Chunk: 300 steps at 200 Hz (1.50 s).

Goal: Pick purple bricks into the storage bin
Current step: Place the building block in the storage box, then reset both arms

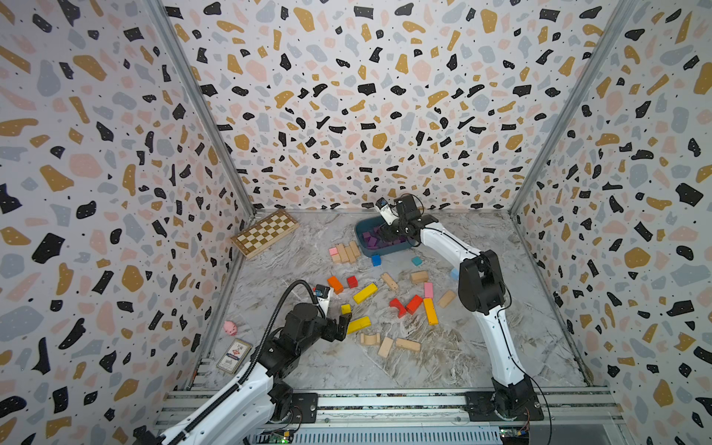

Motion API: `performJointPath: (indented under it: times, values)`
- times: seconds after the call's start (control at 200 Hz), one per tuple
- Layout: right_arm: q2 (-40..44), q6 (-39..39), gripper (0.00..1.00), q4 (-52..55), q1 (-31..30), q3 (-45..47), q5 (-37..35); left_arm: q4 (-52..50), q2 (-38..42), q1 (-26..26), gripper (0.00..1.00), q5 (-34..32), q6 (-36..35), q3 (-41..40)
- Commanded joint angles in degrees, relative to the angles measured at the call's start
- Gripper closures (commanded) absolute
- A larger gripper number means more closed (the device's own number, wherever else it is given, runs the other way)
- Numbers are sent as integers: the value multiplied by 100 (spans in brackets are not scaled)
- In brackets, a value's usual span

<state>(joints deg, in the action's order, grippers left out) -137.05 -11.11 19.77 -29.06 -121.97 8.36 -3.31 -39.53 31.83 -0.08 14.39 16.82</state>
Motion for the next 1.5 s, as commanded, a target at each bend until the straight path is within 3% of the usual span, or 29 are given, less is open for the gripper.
performJointPath:
  times: [0.0, 0.22, 0.385, 0.586, 0.871, 1.031, 1.126, 1.226, 1.392, 1.497]
  values:
    - [271, 73, 22, 106, 13, -178, 4, 199, 57, -11, 1, -27, 5, -38]
    - [499, 43, 10, 43, 31, -36, -38, 188, 42, -19, 1, -36, 2, -29]
    - [1150, 133, 0, -351, 124, 703, -1, 183, -51, -19, 1, -97, 19, 69]
    - [2716, 239, 0, -1702, 346, 2895, 156, 45, -205, -12, 1, -528, -12, 731]
    - [5420, 506, 0, -3429, 1173, 6458, 171, -462, -518, -59, 1, -2563, -139, 1506]
    - [6891, 560, 0, -4269, 1474, 8478, -127, -511, -288, -557, 1, -3311, -86, 1460]
    - [7676, 562, 0, -5100, 1473, 9676, -422, -136, -142, -1101, 1, -3366, 8, 1094]
    - [8093, 557, 0, -5394, 1473, 10323, -854, 597, -85, -1553, 1, -3409, 62, 540]
    - [8091, 610, 0, -5725, 1494, 10762, -1380, 2791, -621, -1777, 1, -3307, -686, -536]
    - [7731, 900, 0, -6550, 1613, 11103, -1287, 3100, -1277, -1826, 1, -2704, -838, -519]
